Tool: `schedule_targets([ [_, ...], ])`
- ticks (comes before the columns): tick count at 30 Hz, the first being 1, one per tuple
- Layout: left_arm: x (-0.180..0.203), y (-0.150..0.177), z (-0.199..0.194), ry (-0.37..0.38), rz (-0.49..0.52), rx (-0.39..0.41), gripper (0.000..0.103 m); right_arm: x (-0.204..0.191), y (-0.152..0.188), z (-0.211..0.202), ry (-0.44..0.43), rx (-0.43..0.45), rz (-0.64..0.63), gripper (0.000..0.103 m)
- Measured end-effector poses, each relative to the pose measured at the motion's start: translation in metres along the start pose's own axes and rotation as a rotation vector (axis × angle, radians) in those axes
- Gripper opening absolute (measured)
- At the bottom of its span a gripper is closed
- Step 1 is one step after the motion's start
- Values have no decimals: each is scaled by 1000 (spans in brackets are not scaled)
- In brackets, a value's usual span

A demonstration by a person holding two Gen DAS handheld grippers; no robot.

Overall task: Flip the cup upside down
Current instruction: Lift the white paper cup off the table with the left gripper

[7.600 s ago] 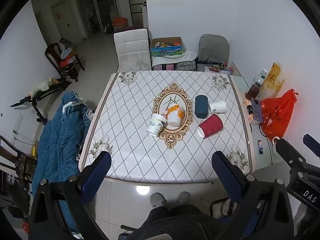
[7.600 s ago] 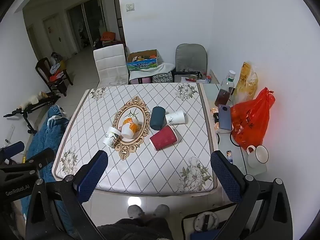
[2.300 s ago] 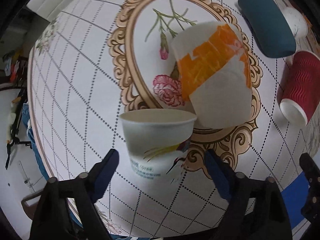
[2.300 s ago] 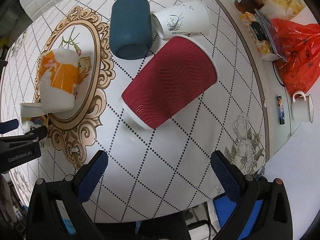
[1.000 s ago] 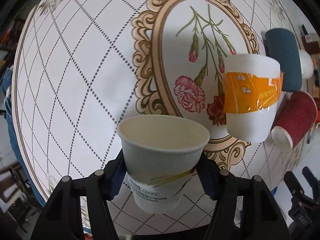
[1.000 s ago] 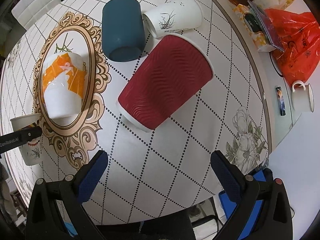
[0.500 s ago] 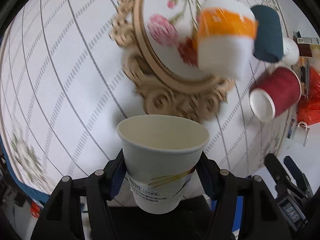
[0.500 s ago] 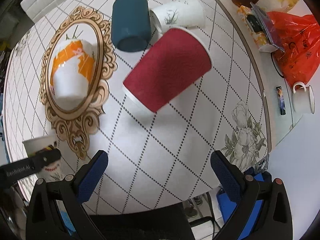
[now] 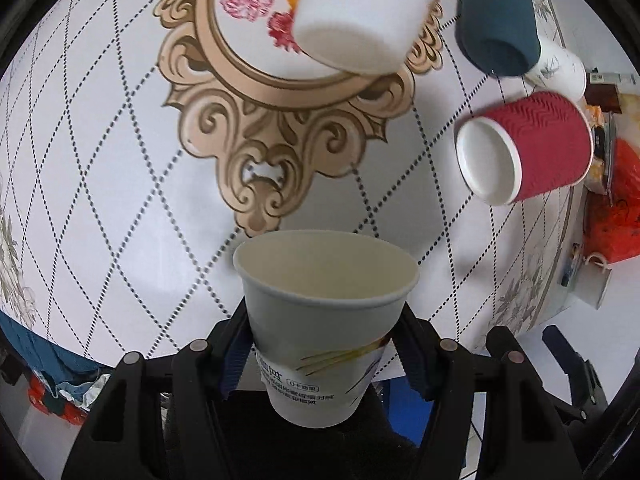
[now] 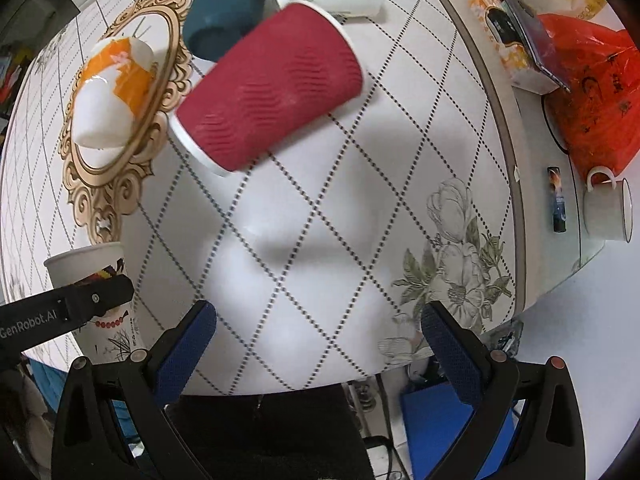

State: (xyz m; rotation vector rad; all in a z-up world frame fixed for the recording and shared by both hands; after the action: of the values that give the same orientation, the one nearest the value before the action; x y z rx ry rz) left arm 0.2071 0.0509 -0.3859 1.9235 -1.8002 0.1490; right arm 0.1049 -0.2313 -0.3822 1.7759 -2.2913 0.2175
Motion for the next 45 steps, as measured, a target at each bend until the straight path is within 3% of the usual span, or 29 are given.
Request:
schedule_targets([
  [3,9,11,9,-26,7,3,62,7,2,5,-3,-1,-4,103],
  [5,29,15,34,-47,16,9,62,10,5,7,-7,-1,-7,103],
  [16,76,13,76,-178,104,49,64,15,8,10,-8,-1,1,103],
  [26,93,7,100,-200,105,42,65,16,13,11,-9,2,12,103],
  [28,93,6,101,-189,105,37,79,17,13,11,-9,0,16,103],
  [31,90,6,97,-181,106,40,90,21,14,12,-8,-2,21,103],
  [45,87,11,79,-143,72,92,90,30,12,10,-22,0,33,103],
])
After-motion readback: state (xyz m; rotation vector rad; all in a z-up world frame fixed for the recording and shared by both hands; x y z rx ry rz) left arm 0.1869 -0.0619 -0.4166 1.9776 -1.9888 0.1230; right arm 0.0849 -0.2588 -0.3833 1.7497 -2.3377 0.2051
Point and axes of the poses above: each gripper's, at about its wrist camera, not at the fingertips, and z roughly the way its jaws point, x to its right, y to its underside, the point moved 2 cm from there along z, roughly the way its jaws point, and after that the axes turned 12 degrees about y, right-handed, at the moved point
